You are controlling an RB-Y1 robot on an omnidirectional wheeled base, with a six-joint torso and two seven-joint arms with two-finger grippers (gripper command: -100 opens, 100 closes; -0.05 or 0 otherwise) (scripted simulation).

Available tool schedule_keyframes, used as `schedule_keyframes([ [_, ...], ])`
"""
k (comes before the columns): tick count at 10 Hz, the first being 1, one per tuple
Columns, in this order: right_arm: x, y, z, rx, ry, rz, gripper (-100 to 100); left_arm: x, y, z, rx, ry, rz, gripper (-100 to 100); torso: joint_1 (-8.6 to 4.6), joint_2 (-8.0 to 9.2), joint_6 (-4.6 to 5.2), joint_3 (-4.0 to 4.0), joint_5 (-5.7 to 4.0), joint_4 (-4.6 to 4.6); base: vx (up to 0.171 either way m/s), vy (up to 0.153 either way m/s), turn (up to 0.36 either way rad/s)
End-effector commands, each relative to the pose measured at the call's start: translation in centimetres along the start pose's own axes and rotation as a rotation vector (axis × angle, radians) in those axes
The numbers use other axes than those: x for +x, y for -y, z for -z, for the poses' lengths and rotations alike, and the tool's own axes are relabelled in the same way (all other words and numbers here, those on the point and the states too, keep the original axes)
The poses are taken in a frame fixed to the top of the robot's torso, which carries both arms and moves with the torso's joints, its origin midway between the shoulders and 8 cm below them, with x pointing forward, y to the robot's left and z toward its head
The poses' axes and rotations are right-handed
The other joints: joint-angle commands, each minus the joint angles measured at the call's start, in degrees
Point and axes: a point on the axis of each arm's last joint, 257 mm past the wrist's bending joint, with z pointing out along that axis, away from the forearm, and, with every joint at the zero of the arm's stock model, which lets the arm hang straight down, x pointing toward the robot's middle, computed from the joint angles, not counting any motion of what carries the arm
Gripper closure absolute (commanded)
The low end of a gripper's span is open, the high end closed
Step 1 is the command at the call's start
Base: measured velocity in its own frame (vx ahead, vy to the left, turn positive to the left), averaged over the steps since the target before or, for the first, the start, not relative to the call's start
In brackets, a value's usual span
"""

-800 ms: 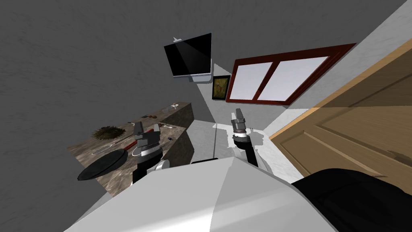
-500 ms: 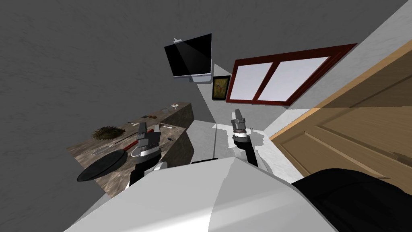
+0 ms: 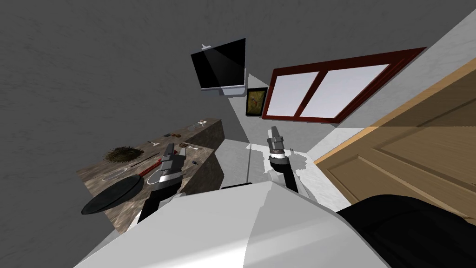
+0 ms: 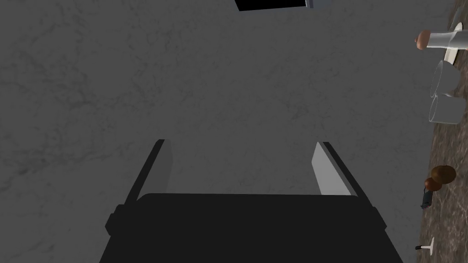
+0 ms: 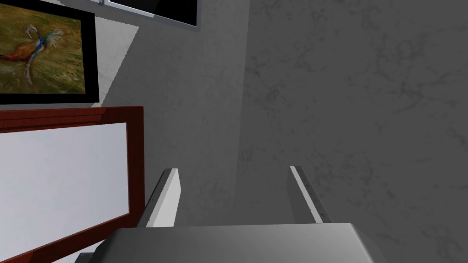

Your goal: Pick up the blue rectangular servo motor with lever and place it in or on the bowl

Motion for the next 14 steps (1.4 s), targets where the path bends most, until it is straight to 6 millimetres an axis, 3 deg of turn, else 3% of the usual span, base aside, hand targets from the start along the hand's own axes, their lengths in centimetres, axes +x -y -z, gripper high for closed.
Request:
schedule_keyframes([
  [1, 0.0, 0.0, 0.0, 0.0, 0.0, 0.0, 0, -0.7, -1.9, 0.5, -0.07, -0.016, -0.001, -100, 0.0, 0.0, 0.0, 0.0, 0.0, 0.0, 0.073, -0.03, 0.047],
  [8, 0.0, 0.0, 0.0, 0.0, 0.0, 0.0, 0, -3.6, -7.2, 3.3, -0.307, -0.024, -0.006, -100, -0.02, 0.03, 0.0, 0.02, -0.01, 0.01, 0.064, -0.031, 0.033],
  [14, 0.0, 0.0, 0.0, 0.0, 0.0, 0.0, 0, -5.8, -10.5, 5.8, -0.471, -0.008, -0.019, -100, -0.02, 0.02, 0.01, 0.01, 0.0, 0.0, 0.056, -0.027, 0.016],
])
